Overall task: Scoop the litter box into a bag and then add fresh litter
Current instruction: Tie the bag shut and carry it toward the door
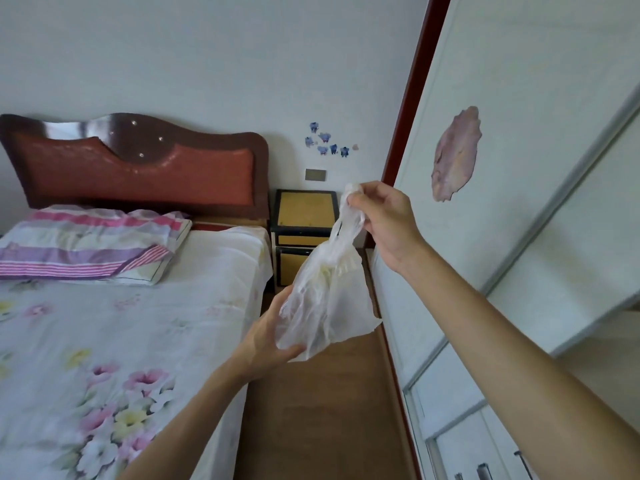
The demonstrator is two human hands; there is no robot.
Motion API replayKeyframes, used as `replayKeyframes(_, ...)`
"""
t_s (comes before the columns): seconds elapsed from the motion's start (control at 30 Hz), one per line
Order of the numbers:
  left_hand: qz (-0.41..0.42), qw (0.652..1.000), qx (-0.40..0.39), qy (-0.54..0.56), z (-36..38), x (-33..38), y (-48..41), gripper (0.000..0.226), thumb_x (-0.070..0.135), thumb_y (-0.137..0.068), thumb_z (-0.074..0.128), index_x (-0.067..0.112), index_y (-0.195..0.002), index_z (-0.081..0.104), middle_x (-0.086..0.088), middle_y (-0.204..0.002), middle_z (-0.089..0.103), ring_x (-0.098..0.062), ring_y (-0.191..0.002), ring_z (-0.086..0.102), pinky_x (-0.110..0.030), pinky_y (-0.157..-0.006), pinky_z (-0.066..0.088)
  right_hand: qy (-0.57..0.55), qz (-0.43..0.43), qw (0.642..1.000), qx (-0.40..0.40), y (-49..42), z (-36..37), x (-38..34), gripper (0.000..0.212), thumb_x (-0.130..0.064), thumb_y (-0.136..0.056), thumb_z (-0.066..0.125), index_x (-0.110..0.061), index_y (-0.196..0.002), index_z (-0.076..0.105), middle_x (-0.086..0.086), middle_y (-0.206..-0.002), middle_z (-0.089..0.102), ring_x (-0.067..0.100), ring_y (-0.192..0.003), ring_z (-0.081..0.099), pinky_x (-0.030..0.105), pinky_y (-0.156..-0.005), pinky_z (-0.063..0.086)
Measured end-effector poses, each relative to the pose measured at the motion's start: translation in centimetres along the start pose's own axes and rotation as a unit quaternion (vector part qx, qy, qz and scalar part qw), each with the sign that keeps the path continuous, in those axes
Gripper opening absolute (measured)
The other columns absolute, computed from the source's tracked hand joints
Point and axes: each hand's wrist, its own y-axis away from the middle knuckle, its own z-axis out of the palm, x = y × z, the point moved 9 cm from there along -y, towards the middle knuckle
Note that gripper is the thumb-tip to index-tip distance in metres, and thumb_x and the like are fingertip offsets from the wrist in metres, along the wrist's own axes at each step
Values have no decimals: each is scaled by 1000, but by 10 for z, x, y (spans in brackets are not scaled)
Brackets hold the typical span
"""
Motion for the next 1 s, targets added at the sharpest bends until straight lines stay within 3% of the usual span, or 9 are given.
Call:
replayKeyframes(0.1,-20,1000,2,-4,0,-19,-33,96,27,-80,78,59,-138,8,38,-133,25,29,-115,33,5,-85,34,-3,1,1000,-6,-39,-1,13,16,-7,-87,64,-19,-77,68,-8,-72,66,17,-83,61,36,-83,51)
replayKeyframes(0.27,-43,999,0,7,-5,-52,-76,89,30,-80,78,41,-142,14,34,-135,27,27,-115,35,4,-86,36,-20,22,1000,-9,-96,5,38,14,-5,-87,64,-17,-79,68,-5,-76,66,20,-85,61,39,-84,52)
replayKeyframes(0.53,-68,998,-9,-1,-20,-124,-141,94,27,-79,79,45,-143,11,38,-136,23,29,-118,30,6,-87,32,0,40,999,-11,-183,27,88,10,-7,-89,63,-14,-85,68,-5,-78,65,16,-86,61,32,-80,51)
replayKeyframes(0.7,-81,997,-19,3,-31,-167,-184,95,34,-80,77,51,-144,8,42,-137,23,28,-122,28,6,-89,30,31,43,999,-6,-237,41,115,8,-6,-86,65,-12,-86,68,0,-83,66,19,-88,63,42,-90,52)
replayKeyframes(0.9,-82,996,-39,27,-34,-199,-236,86,33,-81,76,33,-146,19,32,-134,33,23,-120,35,4,-87,35,28,58,998,4,-288,44,151,8,-7,-84,66,-14,-86,68,6,-89,67,20,-89,64,48,-93,52)
replayKeyframes(1.0,-88,995,-47,20,-25,-219,-256,85,39,-81,75,37,-145,19,32,-132,36,21,-119,38,3,-88,35,21,73,997,16,-306,38,173,9,-7,-85,66,-16,-87,68,5,-90,68,19,-89,65,44,-91,52)
